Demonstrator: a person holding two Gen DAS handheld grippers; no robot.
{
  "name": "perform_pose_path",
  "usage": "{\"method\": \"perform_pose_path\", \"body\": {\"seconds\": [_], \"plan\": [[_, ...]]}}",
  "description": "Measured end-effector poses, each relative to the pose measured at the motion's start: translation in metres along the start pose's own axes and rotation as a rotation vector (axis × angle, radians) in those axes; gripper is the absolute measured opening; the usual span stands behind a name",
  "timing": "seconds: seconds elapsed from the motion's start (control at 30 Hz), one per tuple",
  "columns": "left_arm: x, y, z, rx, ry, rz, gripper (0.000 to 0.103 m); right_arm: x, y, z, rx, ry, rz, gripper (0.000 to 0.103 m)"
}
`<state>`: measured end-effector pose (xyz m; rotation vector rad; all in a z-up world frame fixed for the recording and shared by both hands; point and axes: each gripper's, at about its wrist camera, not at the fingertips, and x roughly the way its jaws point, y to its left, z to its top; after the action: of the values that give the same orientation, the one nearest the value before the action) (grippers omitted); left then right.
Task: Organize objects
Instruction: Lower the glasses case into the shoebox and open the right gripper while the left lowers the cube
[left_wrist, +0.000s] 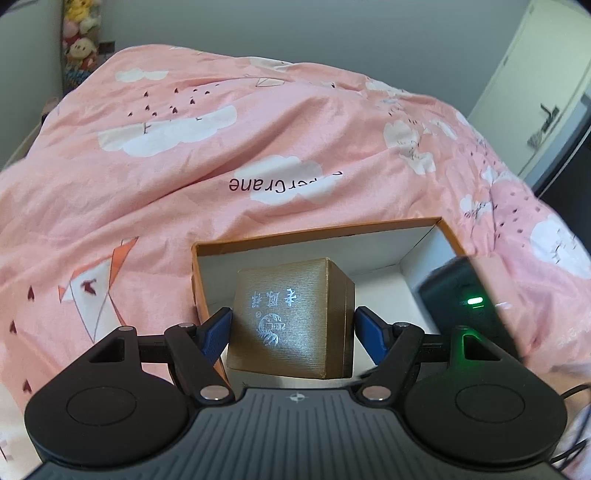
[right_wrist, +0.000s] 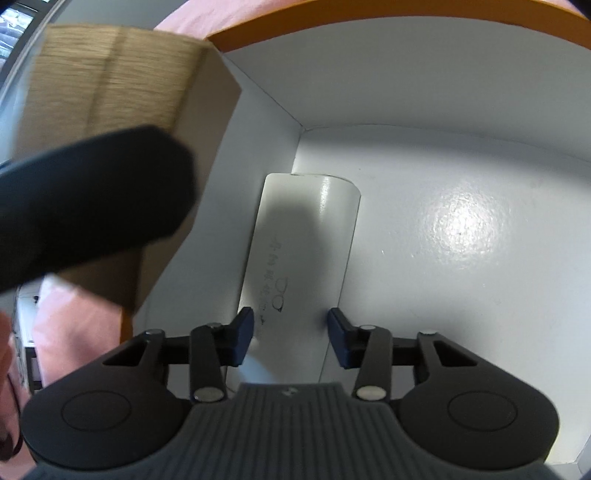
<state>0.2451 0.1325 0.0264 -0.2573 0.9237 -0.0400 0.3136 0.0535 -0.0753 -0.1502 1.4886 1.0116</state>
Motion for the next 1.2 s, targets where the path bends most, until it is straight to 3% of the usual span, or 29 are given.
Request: {"method": "perform_pose_path", "body": {"seconds": [0.2,0.33,0.5,0.8,1.07,1.2], "plan": [[0.026,-0.018,0.005,0.117,0.087,0.044,0.083,-0.031,-0.005,-0.004,-0.055,-0.082,-0.123,0.044],[0.048,-0.031,0.007,0.202,0.139,0.103,0.083,-0.037,-0.009,-0.004,-0.075,-0.109,-0.161,0.044],[0.070,-0.028,0.013,0.218,0.221,0.191,0.083,-0.031,-0.005,0.001,-0.108,-0.132,-0.184,0.044],[0.083,-0.030,0.024,0.248,0.259,0.228,0.086,-0.033,-0.004,0.006,-0.141,-0.199,-0.158,0.044],[0.080,-0.020,0.028,0.201,0.213,0.179,0.087,-0.020,-0.004,0.028,-0.146,-0.244,-0.150,0.045],[0.073,-0.016,0.028,0.202,0.184,0.171,0.086,-0.027,-0.010,0.018,-0.147,-0.236,-0.148,0.045]]}}
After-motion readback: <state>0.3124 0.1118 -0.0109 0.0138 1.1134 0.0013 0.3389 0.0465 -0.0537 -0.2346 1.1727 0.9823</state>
